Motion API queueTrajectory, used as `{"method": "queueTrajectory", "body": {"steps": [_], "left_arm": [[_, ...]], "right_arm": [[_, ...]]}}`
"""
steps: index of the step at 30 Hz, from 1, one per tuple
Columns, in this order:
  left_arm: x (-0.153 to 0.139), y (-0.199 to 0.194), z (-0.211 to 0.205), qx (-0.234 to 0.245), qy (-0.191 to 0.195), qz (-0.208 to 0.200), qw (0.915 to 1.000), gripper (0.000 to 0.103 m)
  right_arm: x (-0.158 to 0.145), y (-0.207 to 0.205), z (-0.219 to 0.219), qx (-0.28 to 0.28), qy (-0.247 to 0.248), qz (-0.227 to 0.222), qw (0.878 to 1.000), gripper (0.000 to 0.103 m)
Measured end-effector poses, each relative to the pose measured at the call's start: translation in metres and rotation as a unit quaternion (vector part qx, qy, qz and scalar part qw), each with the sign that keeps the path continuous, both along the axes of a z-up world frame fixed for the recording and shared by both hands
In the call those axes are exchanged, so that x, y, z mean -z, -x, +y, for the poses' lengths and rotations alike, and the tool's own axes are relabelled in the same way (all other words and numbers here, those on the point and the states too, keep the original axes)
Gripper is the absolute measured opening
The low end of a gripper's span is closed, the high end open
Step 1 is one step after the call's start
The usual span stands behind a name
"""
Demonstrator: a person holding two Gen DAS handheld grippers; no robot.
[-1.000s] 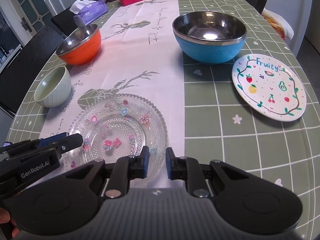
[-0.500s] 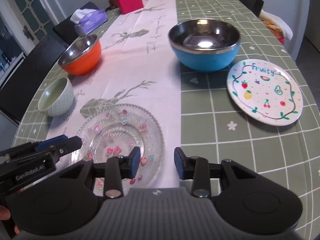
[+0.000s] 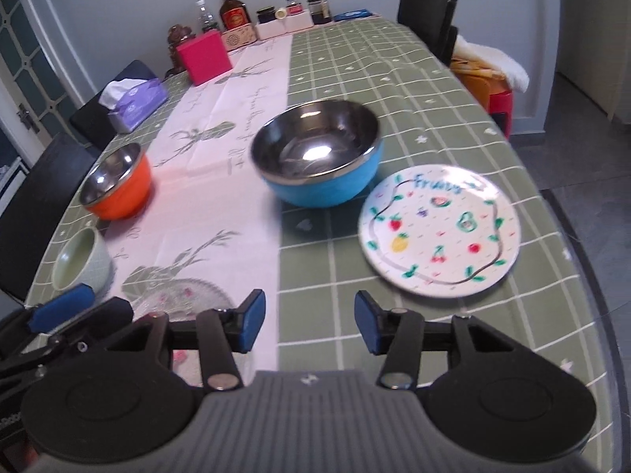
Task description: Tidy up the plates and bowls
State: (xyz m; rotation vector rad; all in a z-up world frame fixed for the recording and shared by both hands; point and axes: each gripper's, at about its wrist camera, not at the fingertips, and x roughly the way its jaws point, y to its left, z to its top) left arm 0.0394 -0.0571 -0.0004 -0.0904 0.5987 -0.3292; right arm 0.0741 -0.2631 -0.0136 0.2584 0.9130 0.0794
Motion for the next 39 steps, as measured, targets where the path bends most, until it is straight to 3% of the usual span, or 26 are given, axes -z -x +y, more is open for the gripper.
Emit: {"method": "queueTrajectory", "body": {"steps": [6,11,17,21,24,28,32,39], "left_arm": [[0.001,-0.027,-0.041,0.035,0.032,0.036,0.9982,0.076],[0.014,-0.058,-0.060,0.055,0.068,0.088,0.9922,0.066],[0.031,-0.083,-0.079,0.056,0.051,0.126,0.9891,0.054],[0.040,-0.096,-0.086,0.051,0.061,0.144,0.9864,0.046],[0.047,-0.103,-0.094,0.043,0.058,0.152,0.9857,0.044],[0.058,-0.107,-0.100,0.018,0.045,0.163,0.9853,0.042],[0.071,-0.111,-0.101,0.002,0.050,0.169,0.9843,0.042],[0.081,-0.118,-0.096,-0.017,0.099,0.184,0.9777,0.041]], "right_arm": [[0.002,-0.016,-0.047,0.071,-0.002,0.008,0.997,0.050],[0.008,-0.025,-0.074,0.103,-0.003,0.013,0.995,0.050],[0.022,-0.039,-0.105,0.124,0.000,0.029,0.992,0.049],[0.034,-0.042,-0.125,0.142,-0.037,0.046,0.988,0.048],[0.038,-0.041,-0.135,0.152,-0.072,0.052,0.984,0.043],[0.039,-0.041,-0.139,0.164,-0.079,0.051,0.982,0.040],[0.044,-0.042,-0.144,0.172,-0.085,0.056,0.980,0.028],[0.057,-0.042,-0.162,0.195,-0.123,0.065,0.971,0.014]]}}
